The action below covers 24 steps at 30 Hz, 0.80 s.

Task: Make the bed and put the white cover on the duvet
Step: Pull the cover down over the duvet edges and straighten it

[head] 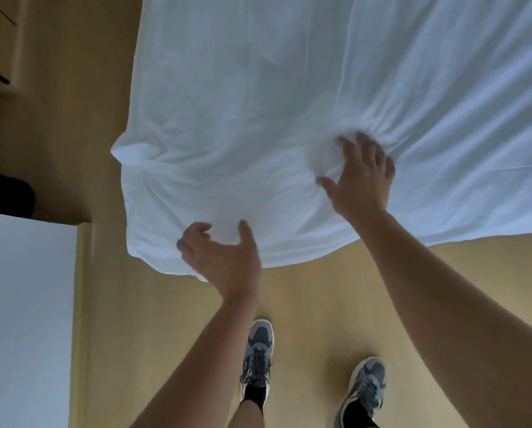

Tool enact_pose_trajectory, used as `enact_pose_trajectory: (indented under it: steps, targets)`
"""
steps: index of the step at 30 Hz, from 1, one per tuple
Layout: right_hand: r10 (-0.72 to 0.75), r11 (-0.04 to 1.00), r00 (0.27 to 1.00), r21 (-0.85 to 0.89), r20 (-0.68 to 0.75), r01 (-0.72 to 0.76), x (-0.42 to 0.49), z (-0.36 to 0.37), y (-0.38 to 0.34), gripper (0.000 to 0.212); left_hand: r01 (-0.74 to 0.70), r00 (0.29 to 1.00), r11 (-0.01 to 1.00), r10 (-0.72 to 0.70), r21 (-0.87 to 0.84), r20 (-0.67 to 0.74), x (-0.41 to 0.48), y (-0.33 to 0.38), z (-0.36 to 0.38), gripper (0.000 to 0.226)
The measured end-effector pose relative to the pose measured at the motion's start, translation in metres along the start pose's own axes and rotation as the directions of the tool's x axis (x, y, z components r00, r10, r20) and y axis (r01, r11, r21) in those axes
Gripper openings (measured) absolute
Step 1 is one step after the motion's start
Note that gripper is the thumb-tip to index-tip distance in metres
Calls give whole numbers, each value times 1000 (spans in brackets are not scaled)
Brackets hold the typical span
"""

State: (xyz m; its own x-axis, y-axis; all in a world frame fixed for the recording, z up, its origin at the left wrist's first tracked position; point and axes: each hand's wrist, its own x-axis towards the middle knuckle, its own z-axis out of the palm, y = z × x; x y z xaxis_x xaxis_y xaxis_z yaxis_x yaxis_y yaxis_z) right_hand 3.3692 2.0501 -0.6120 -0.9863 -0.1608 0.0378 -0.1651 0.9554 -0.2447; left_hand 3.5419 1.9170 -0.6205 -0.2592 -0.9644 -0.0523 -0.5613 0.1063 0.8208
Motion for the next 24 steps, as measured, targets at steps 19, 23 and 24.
enact_pose_trajectory:
  steps: [19, 23, 24]
  targets:
    - [-449, 892, 762, 288, 466, 349, 88, -34, 127, 19, -882, 304, 409, 116, 234, 946, 15, 136, 134, 31]
    - [-400, 914, 559, 274, 726, 299, 125, -79, 129, 34, -802, 267, 553, -4, 224, 964, 18, 161, 130, 28]
    - [-449, 880, 639, 183, 625, 439, 120, -71, 125, 27, -808, 337, 533, 72, 249, 939, 10, 153, 132, 35]
